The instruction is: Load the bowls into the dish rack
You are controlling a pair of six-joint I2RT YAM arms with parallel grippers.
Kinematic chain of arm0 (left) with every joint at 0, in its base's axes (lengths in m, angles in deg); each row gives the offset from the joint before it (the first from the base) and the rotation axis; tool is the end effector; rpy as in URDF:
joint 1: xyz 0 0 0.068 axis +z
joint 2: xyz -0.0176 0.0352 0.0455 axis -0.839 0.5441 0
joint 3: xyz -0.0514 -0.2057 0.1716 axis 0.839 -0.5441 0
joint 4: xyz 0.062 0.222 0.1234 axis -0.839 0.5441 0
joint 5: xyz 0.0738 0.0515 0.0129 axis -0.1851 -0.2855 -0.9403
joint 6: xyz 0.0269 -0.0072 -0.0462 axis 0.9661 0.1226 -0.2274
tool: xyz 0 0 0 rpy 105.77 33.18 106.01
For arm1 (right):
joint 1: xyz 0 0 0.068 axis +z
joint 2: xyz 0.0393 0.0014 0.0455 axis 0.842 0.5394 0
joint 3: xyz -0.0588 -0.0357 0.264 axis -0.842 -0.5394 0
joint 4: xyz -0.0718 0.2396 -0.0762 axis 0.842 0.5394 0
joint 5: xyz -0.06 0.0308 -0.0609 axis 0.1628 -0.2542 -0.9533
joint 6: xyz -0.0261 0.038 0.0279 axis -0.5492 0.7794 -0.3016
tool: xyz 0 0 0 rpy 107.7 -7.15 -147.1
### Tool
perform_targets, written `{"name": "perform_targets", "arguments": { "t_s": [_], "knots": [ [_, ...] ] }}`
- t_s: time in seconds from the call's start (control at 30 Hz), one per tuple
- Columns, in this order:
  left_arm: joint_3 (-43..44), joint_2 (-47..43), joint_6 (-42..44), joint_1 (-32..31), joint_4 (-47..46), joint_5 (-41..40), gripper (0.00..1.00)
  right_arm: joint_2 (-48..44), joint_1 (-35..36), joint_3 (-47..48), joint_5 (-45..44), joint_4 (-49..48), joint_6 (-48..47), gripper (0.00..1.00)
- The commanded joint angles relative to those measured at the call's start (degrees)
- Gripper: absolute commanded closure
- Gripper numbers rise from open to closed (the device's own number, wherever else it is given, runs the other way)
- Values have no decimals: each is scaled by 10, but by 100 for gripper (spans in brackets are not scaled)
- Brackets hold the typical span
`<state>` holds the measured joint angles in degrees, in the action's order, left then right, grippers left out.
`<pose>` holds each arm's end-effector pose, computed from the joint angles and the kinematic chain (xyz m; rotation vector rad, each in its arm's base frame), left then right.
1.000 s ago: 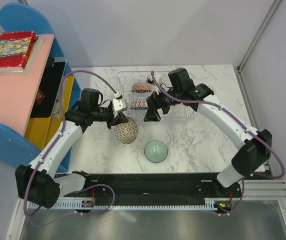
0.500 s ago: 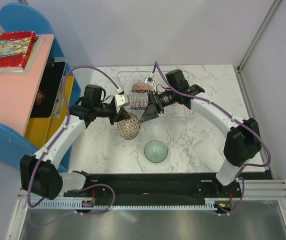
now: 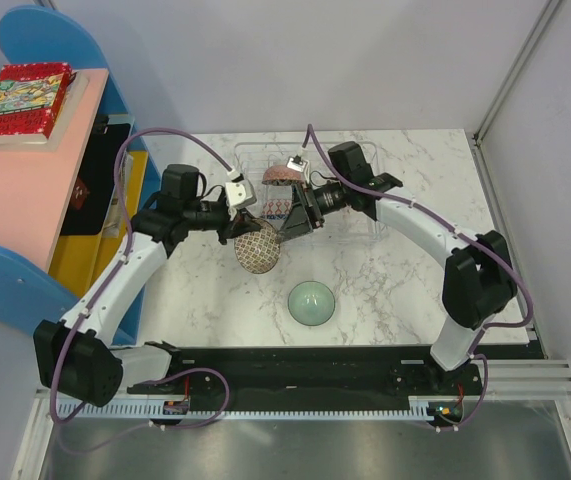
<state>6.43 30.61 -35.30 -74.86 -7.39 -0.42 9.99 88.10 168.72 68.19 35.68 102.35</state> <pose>0.2438 -0.1060 0.3272 1.3020 1.5965 -0.7217 0.3138 0.2243 0.3014 -0.9008 2.1394 1.7441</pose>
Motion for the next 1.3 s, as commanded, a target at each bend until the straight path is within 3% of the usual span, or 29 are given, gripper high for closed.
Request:
{"name": "perform_targets", "arguments": {
  "t_s": [0.0, 0.43, 0.8, 0.9, 0.97, 1.0, 1.03, 1.1, 1.27],
  "knots": [
    [13, -30, -31, -4, -51, 32, 98, 24, 1, 18, 18, -36, 22, 2],
    [-24, -37, -55, -12, -102, 17, 98, 51, 8, 13, 65, -109, 105, 3],
    [-33, -40, -58, -20, -118, -3, 98, 43, 6, -27, 73, -203, 176, 27],
    [-36, -43, -57, -20, -119, -5, 98, 46, 5, -34, 76, -215, 187, 38],
    [-39, -44, -56, -20, -119, -6, 98, 45, 5, -43, 80, -250, 211, 53],
    [-39, -44, -57, -20, -119, -8, 98, 44, 5, -48, 84, -264, 220, 61],
    [-40, -45, -56, -20, -119, -10, 98, 43, 5, -56, 86, -279, 232, 80],
    [-40, -44, -56, -20, -119, -12, 96, 42, 5, -70, 88, -321, 268, 98],
    [-40, -44, -54, -20, -119, -15, 81, 32, 4, -87, 86, -356, 289, 100]
  ]
}}
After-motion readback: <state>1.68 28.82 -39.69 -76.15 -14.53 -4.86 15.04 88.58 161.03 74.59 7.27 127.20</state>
